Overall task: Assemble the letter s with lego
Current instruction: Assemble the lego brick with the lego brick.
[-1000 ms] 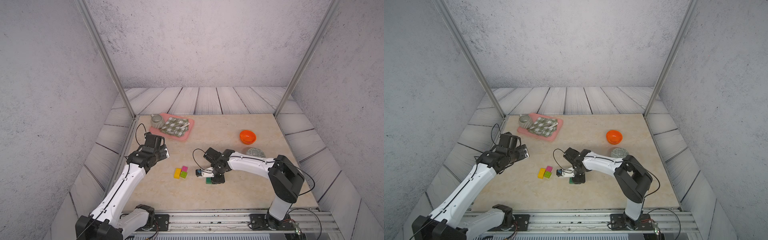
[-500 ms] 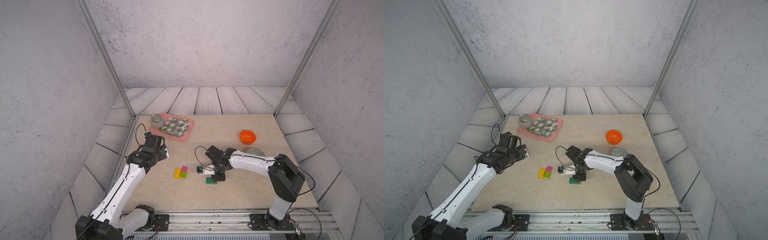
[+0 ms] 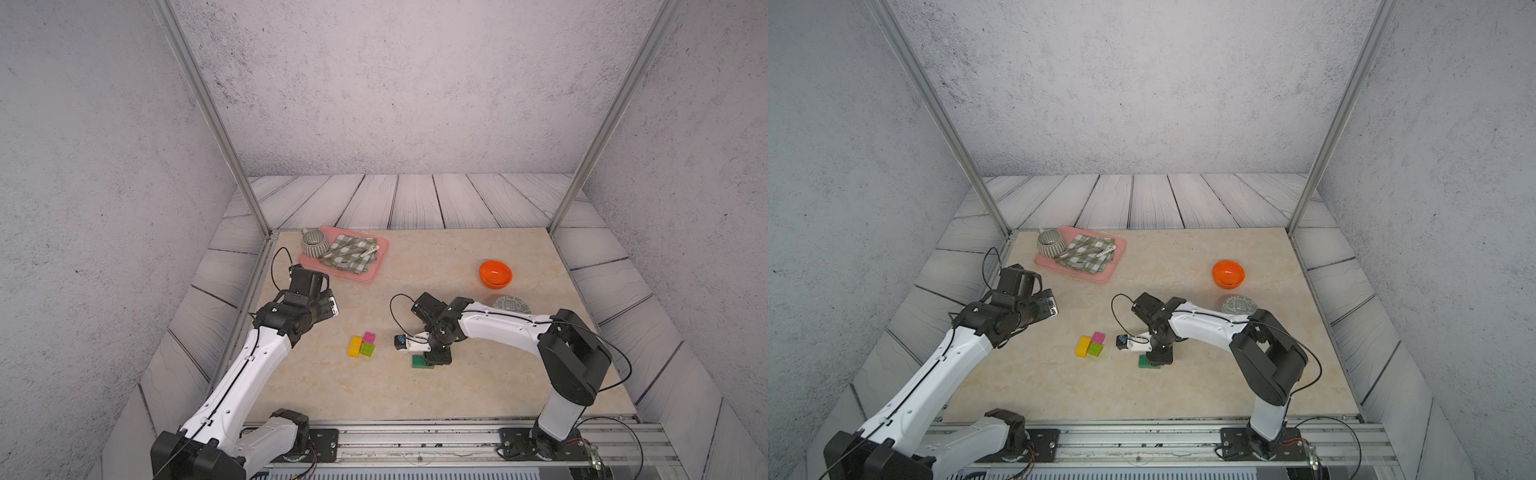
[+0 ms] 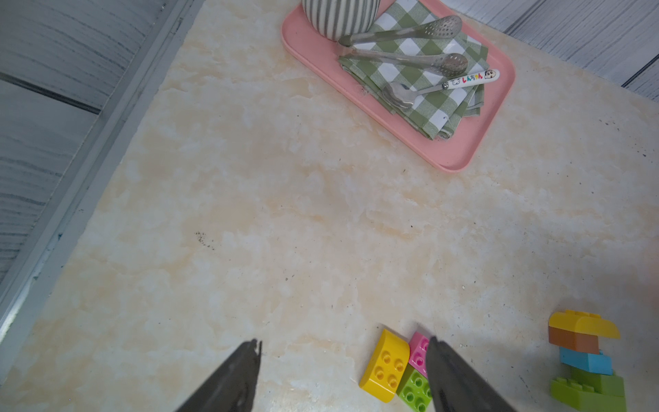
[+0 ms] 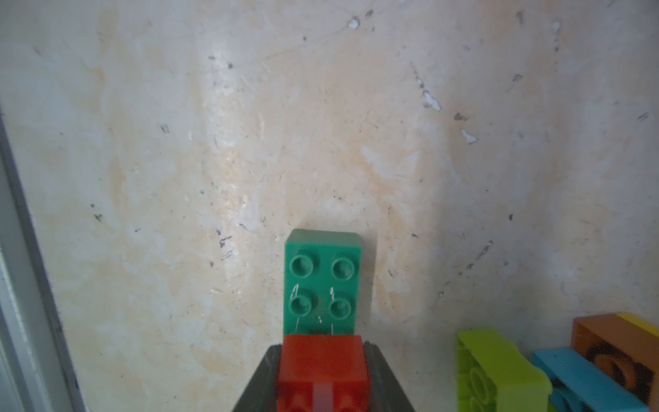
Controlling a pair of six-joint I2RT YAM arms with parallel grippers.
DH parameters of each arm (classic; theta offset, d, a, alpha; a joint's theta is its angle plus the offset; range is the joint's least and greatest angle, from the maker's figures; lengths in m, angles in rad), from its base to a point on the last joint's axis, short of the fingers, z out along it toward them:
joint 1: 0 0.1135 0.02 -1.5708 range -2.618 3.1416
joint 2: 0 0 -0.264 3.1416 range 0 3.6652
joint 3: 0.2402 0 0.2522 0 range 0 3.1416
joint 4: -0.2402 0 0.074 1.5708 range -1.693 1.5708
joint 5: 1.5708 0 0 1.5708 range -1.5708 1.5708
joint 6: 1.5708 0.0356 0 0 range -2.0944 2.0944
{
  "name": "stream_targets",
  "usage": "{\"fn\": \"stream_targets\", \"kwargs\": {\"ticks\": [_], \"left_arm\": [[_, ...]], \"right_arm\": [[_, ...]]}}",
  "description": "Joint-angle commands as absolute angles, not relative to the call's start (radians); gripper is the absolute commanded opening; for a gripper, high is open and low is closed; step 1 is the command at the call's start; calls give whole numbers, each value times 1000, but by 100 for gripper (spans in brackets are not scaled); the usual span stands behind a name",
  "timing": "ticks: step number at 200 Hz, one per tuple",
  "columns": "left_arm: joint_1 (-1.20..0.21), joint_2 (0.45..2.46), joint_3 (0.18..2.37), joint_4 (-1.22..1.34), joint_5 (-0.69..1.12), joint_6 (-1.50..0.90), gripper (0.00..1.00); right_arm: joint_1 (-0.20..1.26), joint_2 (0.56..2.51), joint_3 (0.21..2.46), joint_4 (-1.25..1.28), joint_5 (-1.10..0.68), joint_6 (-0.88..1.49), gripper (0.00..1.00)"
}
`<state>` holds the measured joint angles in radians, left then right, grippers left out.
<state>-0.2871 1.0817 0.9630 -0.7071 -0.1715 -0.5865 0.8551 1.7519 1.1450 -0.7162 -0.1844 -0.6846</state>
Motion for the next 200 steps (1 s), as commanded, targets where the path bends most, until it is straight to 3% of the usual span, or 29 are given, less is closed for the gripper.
{"fn": "stream_targets", "kwargs": {"ticks": [1,200], "left_arm": [[-279,1085,969,-716,-185,-575,78],[-279,1079,971,-719,-191,-572,78]], "right_arm": [[856,1743,1132,-742,-204,-687,6],[894,1799,1028,-660,-52,-661,2]]}}
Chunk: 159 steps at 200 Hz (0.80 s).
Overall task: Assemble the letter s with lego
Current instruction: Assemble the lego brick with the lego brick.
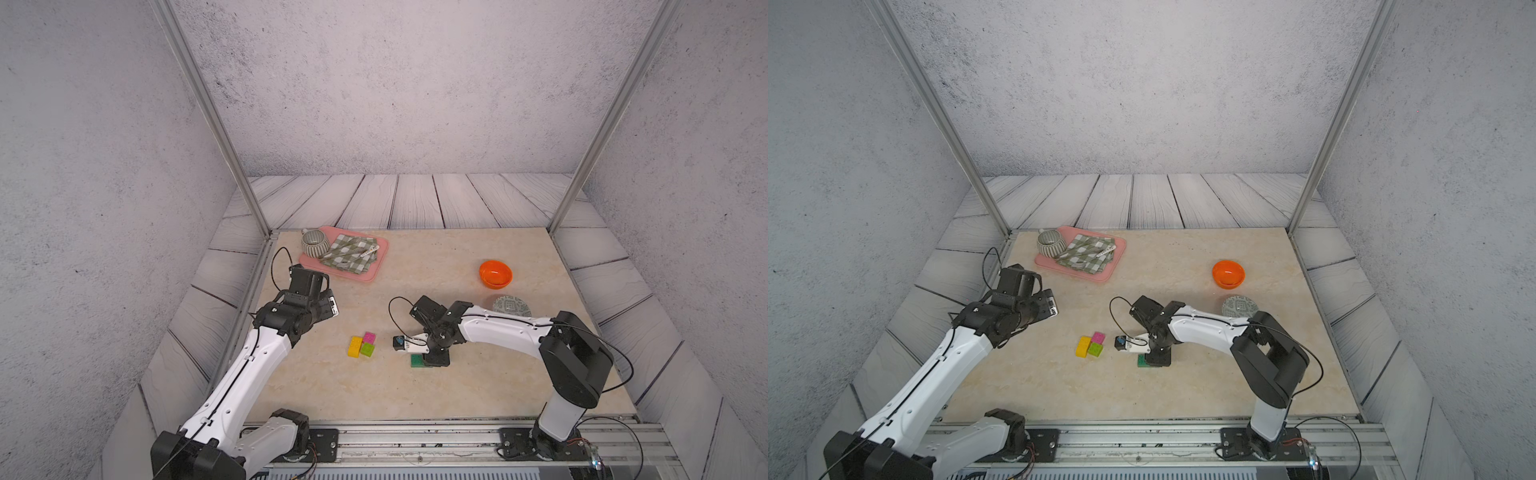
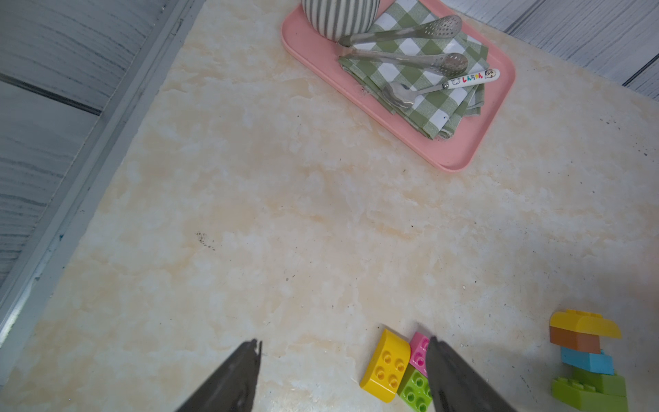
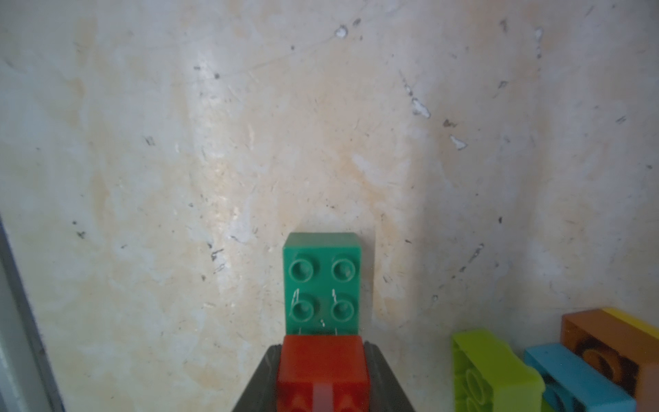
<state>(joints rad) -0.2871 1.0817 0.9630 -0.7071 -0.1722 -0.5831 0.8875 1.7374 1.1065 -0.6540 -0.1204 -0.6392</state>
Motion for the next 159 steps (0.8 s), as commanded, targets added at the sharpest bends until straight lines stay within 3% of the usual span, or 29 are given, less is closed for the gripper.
{"fn": "stream_targets", "kwargs": {"ticks": [1,91,159], "left_arm": [[-279,1078,970,-719,-191,-571,78],[-279,1072,982,-729,-203,-565,79],[-278,1071,986,-727,-209,-560,78]], "right_arm": [[894,1798,1027,-660,-52,-664,2],[890,1886,1133,-805,-194,-736,3],[890,1953,1113,-784,-118,-712,3]]}}
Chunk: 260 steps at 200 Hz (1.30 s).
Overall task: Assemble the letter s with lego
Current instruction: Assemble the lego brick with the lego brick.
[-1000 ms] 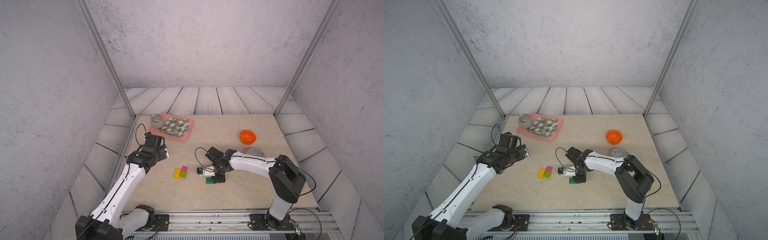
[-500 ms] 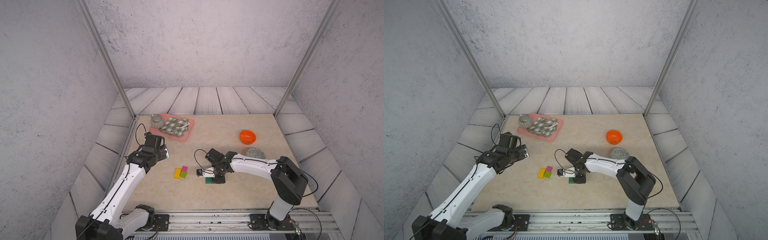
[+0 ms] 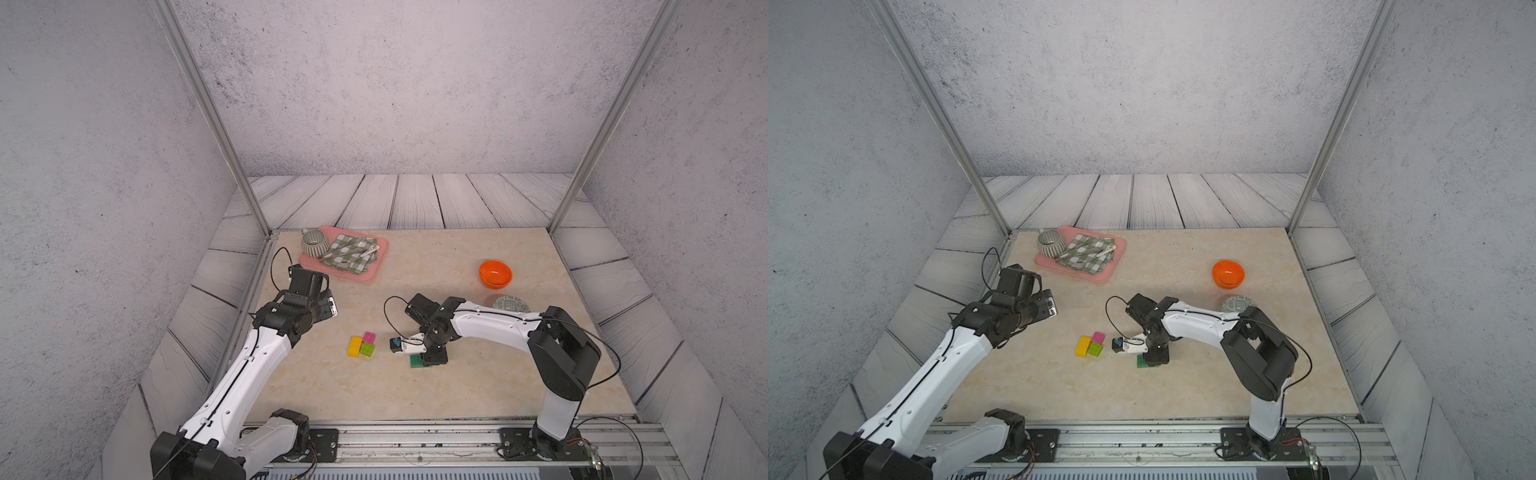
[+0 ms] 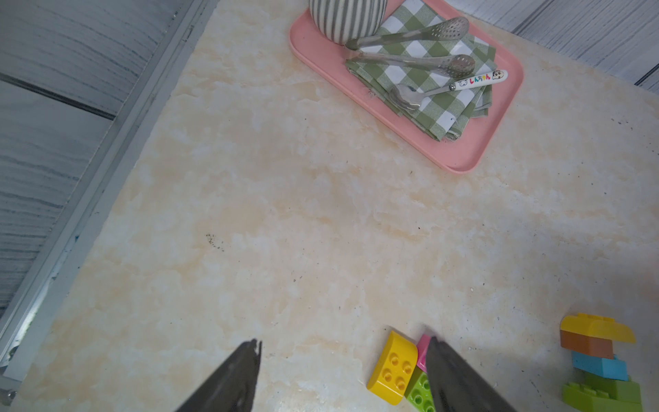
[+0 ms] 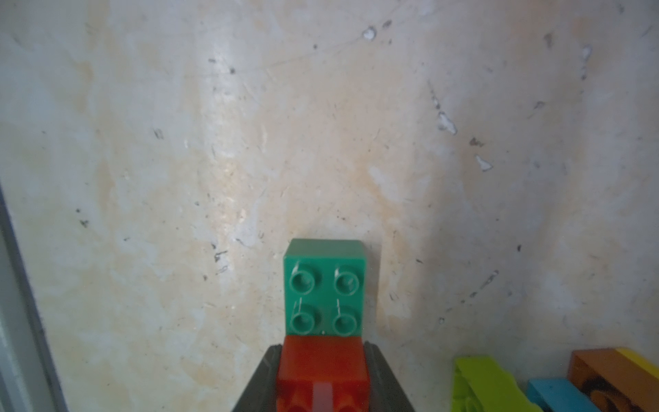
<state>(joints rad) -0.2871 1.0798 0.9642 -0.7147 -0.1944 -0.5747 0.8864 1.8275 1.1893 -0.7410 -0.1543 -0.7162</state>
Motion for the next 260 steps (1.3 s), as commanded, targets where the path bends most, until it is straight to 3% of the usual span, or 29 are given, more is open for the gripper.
{"fn": "stream_targets", "kwargs": {"ticks": [1,97,260], "left_arm": [[-278,1071,986,-727,-209,-560,79],[-278,1078,987,-725,-196,-566,79],[-278,1051,1019,-754,-191,-564,80]], "right_arm": [[890,1953,1114,-783,-117,-712,3],[895,1932,1051,-730,-68,-633,2],[890,1841,1163,-836,-64,-662,43]]}}
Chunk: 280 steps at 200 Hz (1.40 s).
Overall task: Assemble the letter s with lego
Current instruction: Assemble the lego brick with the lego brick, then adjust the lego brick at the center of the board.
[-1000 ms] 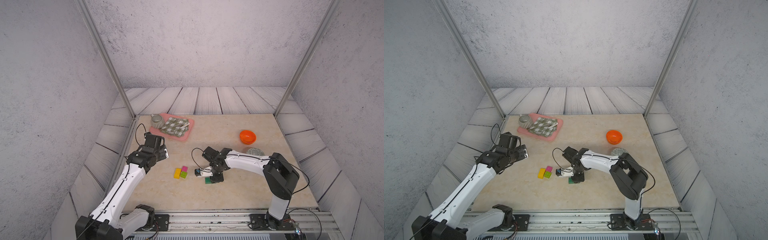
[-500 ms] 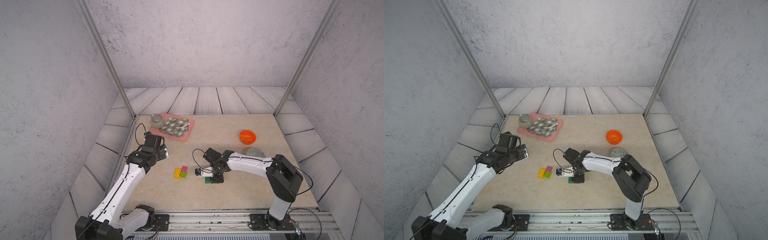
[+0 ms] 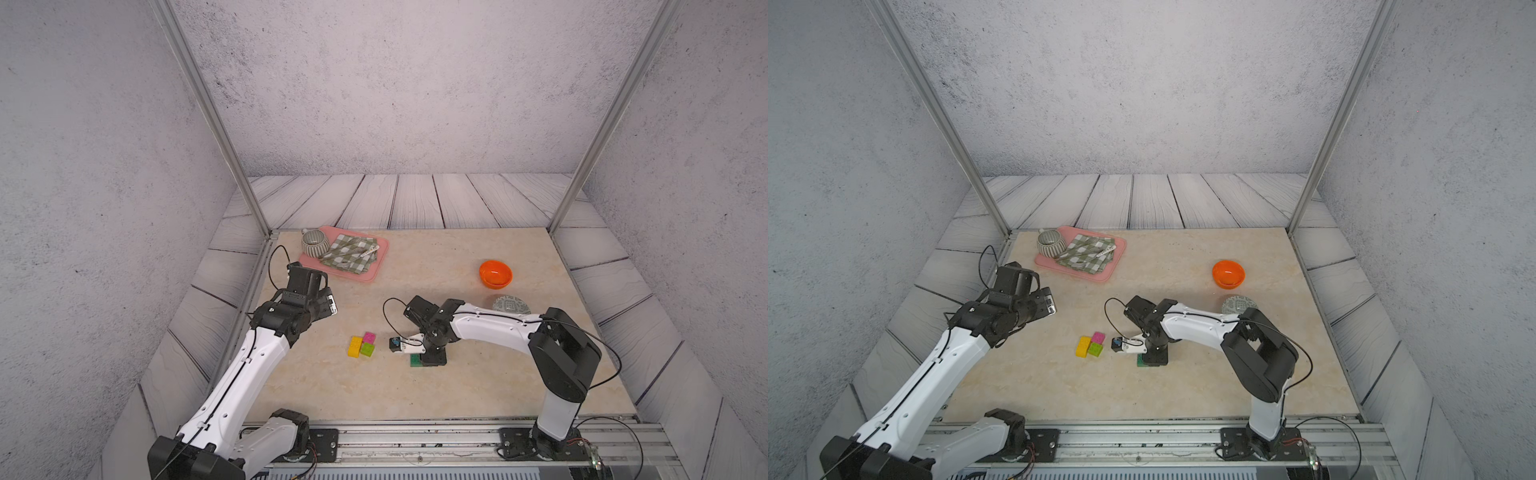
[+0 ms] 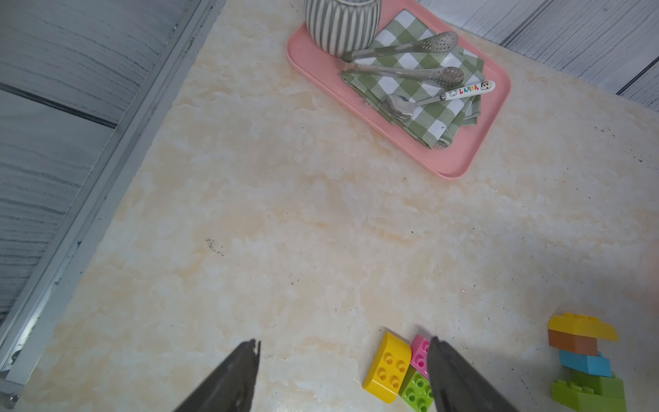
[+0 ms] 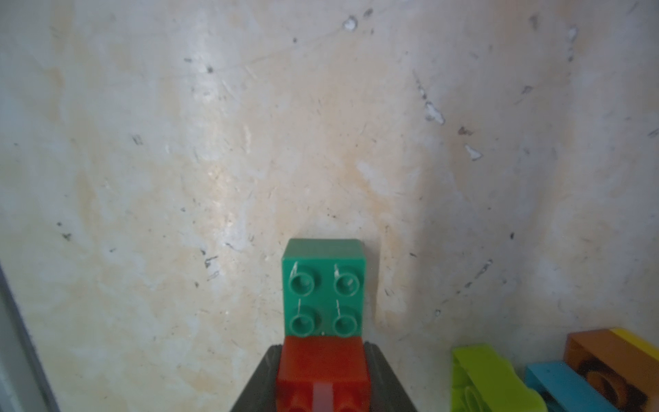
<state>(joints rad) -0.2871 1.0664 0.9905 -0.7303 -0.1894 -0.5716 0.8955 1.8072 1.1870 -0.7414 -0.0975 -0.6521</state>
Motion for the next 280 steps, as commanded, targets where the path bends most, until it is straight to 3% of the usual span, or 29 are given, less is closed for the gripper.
{"fn": "stream_targets", "kwargs": {"ticks": [1,51,95,132,165,204,280], "left_arm": [[-279,1051,1019,-754,-191,-564,80],[-278,1046,1025,-760,-188,-566,80],[-279,1036,1043,-782,-173,-559,79],[-284,1060,1071,-820,-102,-563,73],[-355,1153,1085,-869,-58,-585,71],[-485,1303,1119,-902,-21,-653,71],[-492,1227,1145,-899,-98,-657,74]], "right_arm": [[890,1841,1163,-836,-64,-663,43],[890,1786,1157,-815,-54,-655,56],[882,1626,1161,-824,-5,-609,66],[834,1445,1198,-821,73,-417,74],[822,1389,1172,-831,2,-295,76],[826,1418,1017,-695,-34,-281,77],[848,1659,1084,-602,-59,-388,82]]}}
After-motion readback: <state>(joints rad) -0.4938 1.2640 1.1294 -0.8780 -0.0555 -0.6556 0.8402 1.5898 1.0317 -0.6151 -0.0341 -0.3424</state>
